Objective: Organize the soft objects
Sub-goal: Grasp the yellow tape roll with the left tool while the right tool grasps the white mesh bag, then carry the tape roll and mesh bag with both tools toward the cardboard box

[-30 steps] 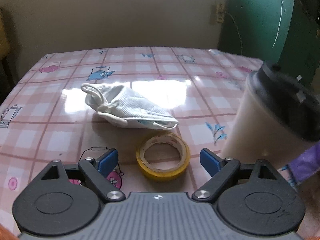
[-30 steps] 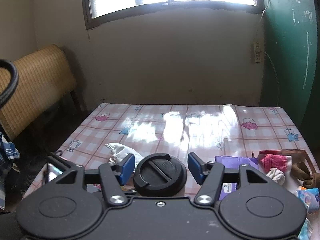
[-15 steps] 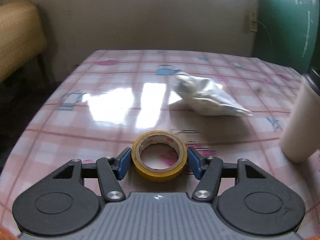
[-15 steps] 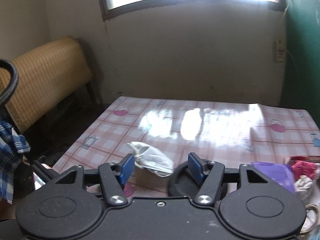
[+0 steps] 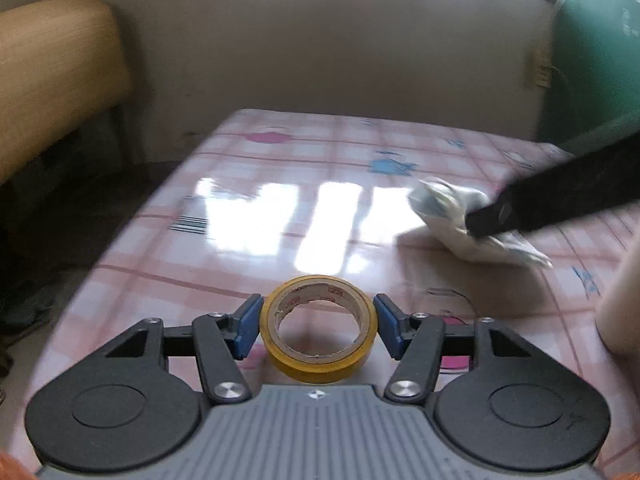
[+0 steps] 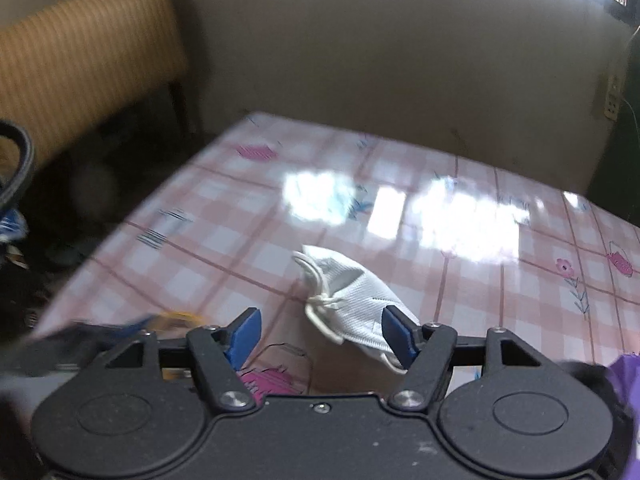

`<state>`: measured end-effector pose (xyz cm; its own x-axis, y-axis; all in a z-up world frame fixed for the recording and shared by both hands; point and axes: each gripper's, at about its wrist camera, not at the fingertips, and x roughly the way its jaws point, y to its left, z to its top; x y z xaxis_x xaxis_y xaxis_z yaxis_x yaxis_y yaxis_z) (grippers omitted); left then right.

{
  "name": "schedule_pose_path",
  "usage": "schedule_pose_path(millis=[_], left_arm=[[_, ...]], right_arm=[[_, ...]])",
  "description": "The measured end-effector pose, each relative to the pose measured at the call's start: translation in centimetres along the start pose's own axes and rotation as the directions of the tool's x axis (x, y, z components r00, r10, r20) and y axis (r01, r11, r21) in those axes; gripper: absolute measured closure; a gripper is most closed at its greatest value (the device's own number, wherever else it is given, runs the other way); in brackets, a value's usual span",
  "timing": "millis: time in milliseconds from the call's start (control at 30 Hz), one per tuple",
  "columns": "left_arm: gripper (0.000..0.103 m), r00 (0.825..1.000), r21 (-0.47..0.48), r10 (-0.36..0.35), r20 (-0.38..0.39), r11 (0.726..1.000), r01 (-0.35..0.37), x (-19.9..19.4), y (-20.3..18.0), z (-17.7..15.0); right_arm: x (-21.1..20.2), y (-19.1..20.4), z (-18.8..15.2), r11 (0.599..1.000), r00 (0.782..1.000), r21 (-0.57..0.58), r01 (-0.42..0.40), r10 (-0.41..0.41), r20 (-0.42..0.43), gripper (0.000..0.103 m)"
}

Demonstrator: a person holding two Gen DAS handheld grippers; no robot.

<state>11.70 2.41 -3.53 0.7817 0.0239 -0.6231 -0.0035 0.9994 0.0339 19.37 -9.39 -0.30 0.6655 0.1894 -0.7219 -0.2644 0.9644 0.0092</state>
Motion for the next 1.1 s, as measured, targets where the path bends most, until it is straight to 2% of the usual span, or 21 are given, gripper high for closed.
schedule_pose_path(millis=[67,167,267,300,367,467,700,900,1100], left_arm=[[0.042,1.000,-0.014,0.021,-0.002,1.000,-0.021,-0.6,0.7,0.6],[0.042,0.999,-0.057,0.035,-0.010,0.998,-0.035,-1.1,1.8,1.4],[0.042,0.999,-0.085,0.035,-0.009,0.996,-0.035,-1.7,2.3,2.0],[0.042,0.999,-0.093,0.038,-0.014,0.995,-0.039,-1.7,2.3,2.2],[0.042,0.999,-0.103,0.044,-0.016,0.994,-0.045,-2.0,2.2,2.3],[0.042,0.999,-0.114,0.049,-0.012,0.992,-0.050,-2.0,2.2,2.4],[0.042,0.997,-0.125,0.079,0.014,0.989,-0.077,-3.9,1.9,3.5],[0.042,0.995,-0.110,0.093,0.040,0.990,-0.088,-7.0,1.1,3.8],[0.042,0.993,-0.101,0.103,0.051,0.990,-0.097,-9.6,0.2,3.7]], right_arm=[[2.0,0.6,0.1,0.997,0.998,-0.050,0.062,-0.063,-0.022,0.022],[4.7,0.6,0.4,0.991,0.992,-0.083,0.108,-0.113,-0.054,0.021],[6.3,-0.2,0.6,0.994,0.993,-0.045,0.102,-0.104,-0.063,0.021],[6.3,-0.5,0.6,0.995,0.994,-0.028,0.093,-0.095,-0.057,0.024],[6.1,-0.6,0.5,0.995,0.994,-0.027,0.092,-0.094,-0.048,0.038],[3.7,-0.7,0.0,0.998,0.998,0.008,0.057,-0.057,-0.007,0.050],[-3.9,-0.4,-1.6,0.990,0.993,0.111,-0.087,0.078,0.083,0.051],[-9.9,-0.2,-3.0,0.988,0.985,0.130,-0.087,0.065,0.159,0.051],[-13.6,-0.9,-4.8,0.985,0.983,0.153,-0.084,0.056,0.175,0.051]])
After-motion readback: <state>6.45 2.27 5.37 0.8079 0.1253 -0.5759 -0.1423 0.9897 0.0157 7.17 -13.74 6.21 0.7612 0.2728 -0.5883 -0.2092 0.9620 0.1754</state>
